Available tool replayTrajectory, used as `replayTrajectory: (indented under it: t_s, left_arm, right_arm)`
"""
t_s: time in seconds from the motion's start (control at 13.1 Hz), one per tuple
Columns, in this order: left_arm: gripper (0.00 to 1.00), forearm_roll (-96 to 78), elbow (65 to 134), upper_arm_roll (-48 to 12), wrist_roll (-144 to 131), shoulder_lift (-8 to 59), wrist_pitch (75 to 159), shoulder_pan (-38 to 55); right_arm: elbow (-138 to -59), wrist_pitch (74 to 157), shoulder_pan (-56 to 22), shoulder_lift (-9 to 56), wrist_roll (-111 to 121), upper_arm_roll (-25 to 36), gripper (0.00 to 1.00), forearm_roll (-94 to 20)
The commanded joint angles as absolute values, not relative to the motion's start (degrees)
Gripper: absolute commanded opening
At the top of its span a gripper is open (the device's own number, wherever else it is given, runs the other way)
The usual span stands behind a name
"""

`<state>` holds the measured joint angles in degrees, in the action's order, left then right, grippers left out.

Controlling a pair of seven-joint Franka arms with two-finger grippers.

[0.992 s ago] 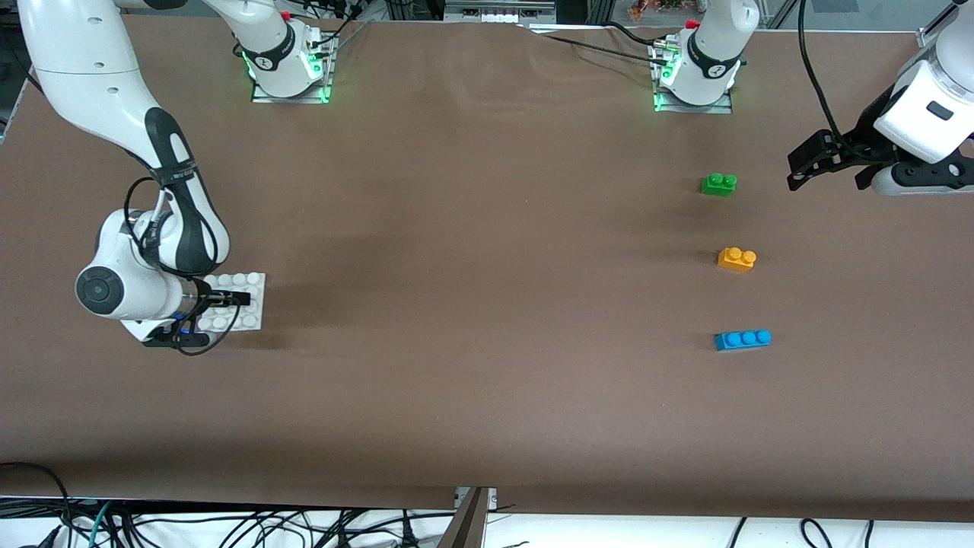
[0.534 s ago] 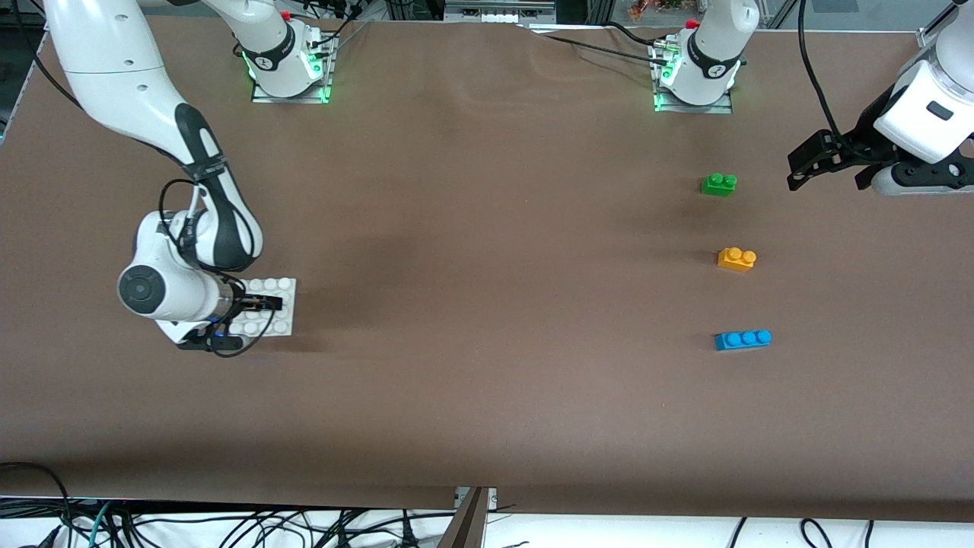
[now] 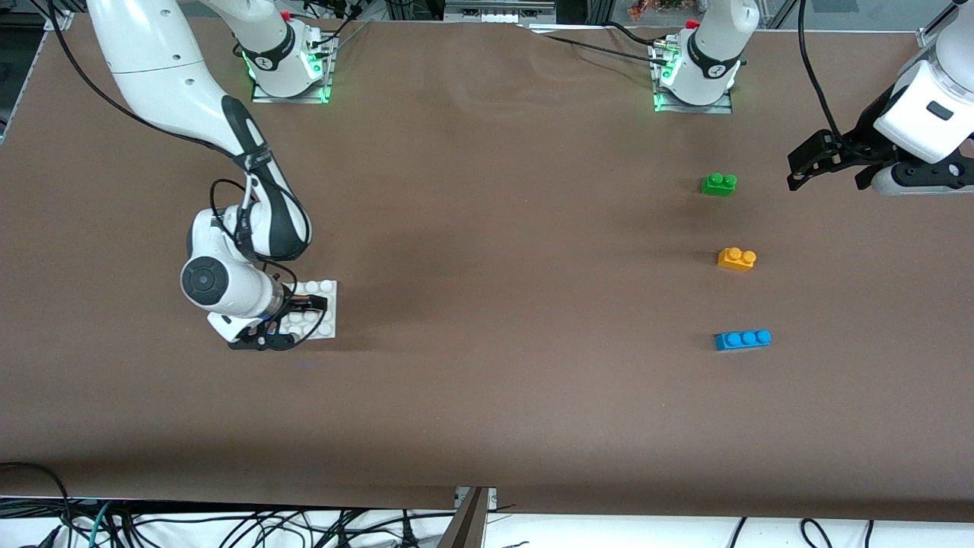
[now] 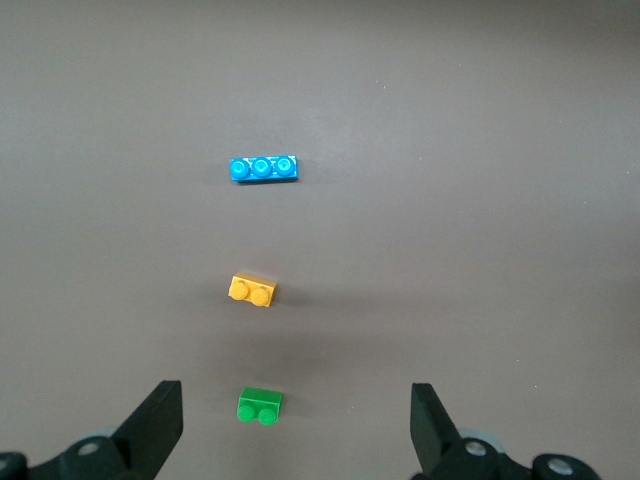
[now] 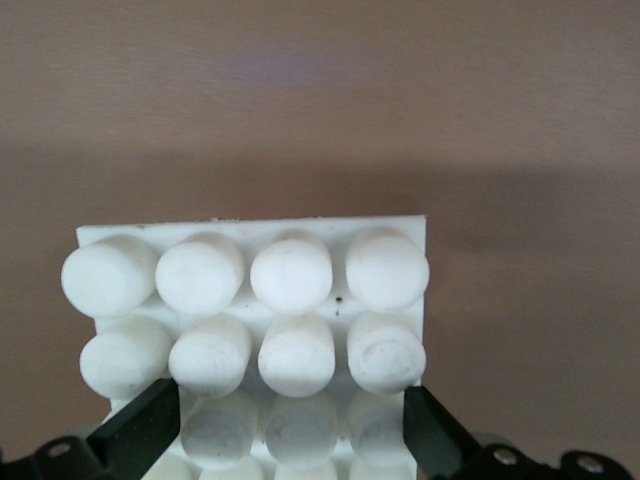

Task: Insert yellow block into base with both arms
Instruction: 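Slide the white base plate with the right gripper toward the table middle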

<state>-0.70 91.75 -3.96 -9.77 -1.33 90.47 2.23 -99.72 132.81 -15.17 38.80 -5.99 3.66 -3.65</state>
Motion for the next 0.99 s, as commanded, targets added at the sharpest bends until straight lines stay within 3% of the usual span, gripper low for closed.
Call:
replayTrajectory:
  t_s: [0.0,0.92]
  left_arm:
    - [1.0,0.53,91.85,-3.87,-10.11,-1.85,90.0,2.37]
    - [1.0,0.62,91.58,-4.31,-10.02,-1.85,90.0,2.46]
  right_arm:
    - [-99.23,137.64,-19.06,44.56,-11.13,2.37,1.0,-6.07]
    - [-95.02,139.22,-31.1,46.49,-26.09,2.29,1.0,-6.06]
